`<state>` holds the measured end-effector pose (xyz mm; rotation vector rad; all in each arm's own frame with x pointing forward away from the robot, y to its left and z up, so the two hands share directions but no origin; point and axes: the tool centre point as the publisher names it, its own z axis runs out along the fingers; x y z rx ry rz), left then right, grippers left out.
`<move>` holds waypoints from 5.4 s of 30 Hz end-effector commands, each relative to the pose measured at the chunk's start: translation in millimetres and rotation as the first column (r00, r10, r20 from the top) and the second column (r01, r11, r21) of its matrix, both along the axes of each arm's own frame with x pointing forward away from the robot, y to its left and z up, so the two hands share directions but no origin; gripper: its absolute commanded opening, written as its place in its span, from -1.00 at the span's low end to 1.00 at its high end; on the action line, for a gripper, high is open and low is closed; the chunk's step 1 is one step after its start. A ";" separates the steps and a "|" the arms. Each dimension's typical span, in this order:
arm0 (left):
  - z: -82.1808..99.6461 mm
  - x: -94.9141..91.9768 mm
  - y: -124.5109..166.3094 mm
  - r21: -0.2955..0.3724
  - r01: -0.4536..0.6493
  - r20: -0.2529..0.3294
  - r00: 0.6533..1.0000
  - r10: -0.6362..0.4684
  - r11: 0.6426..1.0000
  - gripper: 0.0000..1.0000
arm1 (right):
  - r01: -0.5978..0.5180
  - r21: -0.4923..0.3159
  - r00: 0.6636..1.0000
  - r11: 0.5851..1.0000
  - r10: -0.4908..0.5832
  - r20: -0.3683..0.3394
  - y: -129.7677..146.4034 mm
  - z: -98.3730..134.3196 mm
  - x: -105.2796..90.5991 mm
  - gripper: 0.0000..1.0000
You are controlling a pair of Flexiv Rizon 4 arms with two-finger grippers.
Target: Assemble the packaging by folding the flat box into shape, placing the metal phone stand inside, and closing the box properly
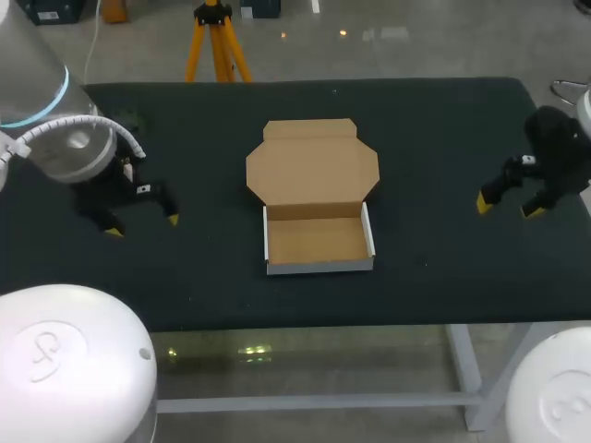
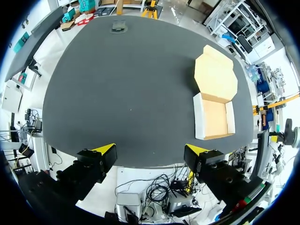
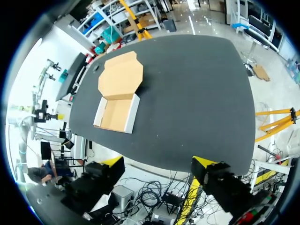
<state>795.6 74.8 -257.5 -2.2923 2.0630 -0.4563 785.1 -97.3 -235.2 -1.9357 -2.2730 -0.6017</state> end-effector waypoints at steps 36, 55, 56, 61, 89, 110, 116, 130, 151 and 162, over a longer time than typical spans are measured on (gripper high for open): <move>-46.1 79.2 0.8 0.026 0.008 -0.163 0.987 -0.004 1.000 1.00 | -0.001 -0.001 1.000 1.000 0.001 -0.004 0.0 1.9 -0.6 1.00; -63.2 116.4 24.9 0.022 0.039 -0.146 0.989 -0.035 0.999 1.00 | -0.001 -0.001 1.000 1.000 0.001 -0.004 0.0 1.9 -0.6 1.00; -66.0 122.4 28.3 0.023 0.038 -0.146 0.989 -0.034 0.999 1.00 | -0.001 -0.001 1.000 1.000 0.001 -0.004 0.0 1.9 -0.6 1.00; -76.9 142.5 38.7 0.033 0.031 -0.147 0.989 -0.026 0.999 1.00 | -0.001 -0.001 1.000 1.000 0.001 -0.004 0.0 1.9 -0.6 1.00; -119.5 225.1 77.0 0.118 0.030 -0.132 0.991 -0.015 0.993 1.00 | -0.001 -0.001 1.000 1.000 0.001 -0.004 0.0 1.9 -0.6 1.00; -132.8 290.3 97.5 0.127 0.026 -0.130 0.991 -0.010 0.992 1.00 | -0.001 -0.001 1.000 1.000 0.001 -0.004 0.0 1.9 -0.6 1.00; -132.9 305.0 104.9 0.119 0.015 -0.132 0.991 0.001 0.993 1.00 | -0.001 -0.001 1.000 1.000 0.001 -0.004 0.0 1.9 -0.6 1.00; -135.3 318.7 117.7 0.117 0.009 -0.135 0.991 0.007 0.993 1.00 | -0.001 -0.001 1.000 1.000 0.001 -0.004 0.0 1.9 -0.6 1.00; -137.0 325.0 129.3 0.135 0.007 -0.130 0.991 0.011 0.991 1.00 | -0.001 -0.001 1.000 1.000 0.001 -0.004 0.0 1.9 -0.6 1.00; -141.0 335.1 131.4 0.144 0.012 -0.134 0.991 0.008 0.989 1.00 | -0.001 -0.001 1.000 1.000 0.001 -0.004 0.0 1.9 -0.6 1.00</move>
